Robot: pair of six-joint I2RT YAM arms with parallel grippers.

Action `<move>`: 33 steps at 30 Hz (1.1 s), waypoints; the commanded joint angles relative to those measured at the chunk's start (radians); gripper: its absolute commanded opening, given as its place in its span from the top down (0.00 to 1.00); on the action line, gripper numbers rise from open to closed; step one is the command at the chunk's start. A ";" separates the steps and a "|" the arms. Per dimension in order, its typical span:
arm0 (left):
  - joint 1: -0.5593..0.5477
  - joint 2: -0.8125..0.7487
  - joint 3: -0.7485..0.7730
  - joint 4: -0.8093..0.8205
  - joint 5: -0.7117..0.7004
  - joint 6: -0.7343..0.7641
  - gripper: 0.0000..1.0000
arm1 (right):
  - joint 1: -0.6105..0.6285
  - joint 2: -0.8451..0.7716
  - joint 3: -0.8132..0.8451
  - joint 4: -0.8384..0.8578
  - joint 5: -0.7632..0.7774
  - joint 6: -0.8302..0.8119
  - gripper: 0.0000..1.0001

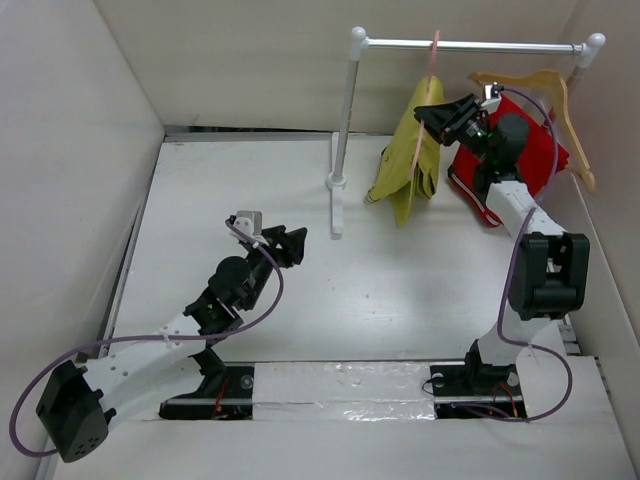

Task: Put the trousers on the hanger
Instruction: Place the hanger at the clothesline, then reset both arms

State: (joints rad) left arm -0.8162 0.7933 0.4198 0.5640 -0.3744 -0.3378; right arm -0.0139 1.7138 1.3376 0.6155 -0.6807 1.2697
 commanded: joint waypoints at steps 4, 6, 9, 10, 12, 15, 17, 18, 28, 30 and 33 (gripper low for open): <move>0.003 -0.008 0.002 0.056 -0.009 0.005 0.47 | -0.009 -0.098 -0.044 0.141 -0.010 -0.117 0.00; 0.003 -0.008 0.005 0.051 -0.012 0.005 0.47 | -0.009 -0.121 -0.058 0.090 0.003 -0.188 0.00; 0.003 -0.012 0.002 0.053 -0.011 0.002 0.47 | -0.009 -0.183 -0.098 0.024 0.036 -0.272 0.00; 0.003 -0.011 0.002 0.054 -0.023 0.002 0.46 | -0.009 -0.203 -0.104 -0.023 0.052 -0.300 0.00; 0.003 -0.008 0.005 0.048 -0.032 0.000 0.45 | -0.009 -0.267 -0.118 -0.083 0.108 -0.383 0.00; 0.003 -0.012 0.002 0.051 -0.034 -0.004 0.43 | -0.009 -0.342 -0.182 -0.140 0.197 -0.458 0.00; 0.003 -0.020 -0.003 0.056 -0.032 -0.004 0.42 | -0.009 -0.419 -0.250 -0.163 0.254 -0.486 0.00; 0.003 -0.025 -0.001 0.051 -0.034 -0.006 0.42 | -0.009 -0.445 -0.277 -0.166 0.266 -0.510 0.00; 0.003 -0.156 -0.064 0.089 -0.064 -0.018 0.39 | 0.089 -0.905 -0.707 -0.261 0.365 -0.696 0.00; 0.003 -0.175 -0.081 0.089 -0.084 -0.030 0.38 | 0.126 -1.035 -0.765 -0.336 0.400 -0.742 0.00; 0.003 -0.215 -0.107 0.108 -0.084 -0.023 0.38 | 0.147 -1.175 -0.859 -0.459 0.435 -0.780 0.00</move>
State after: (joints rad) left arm -0.8162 0.6106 0.3355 0.6025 -0.4351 -0.3557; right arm 0.1135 0.6334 0.5186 0.2642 -0.3176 0.5861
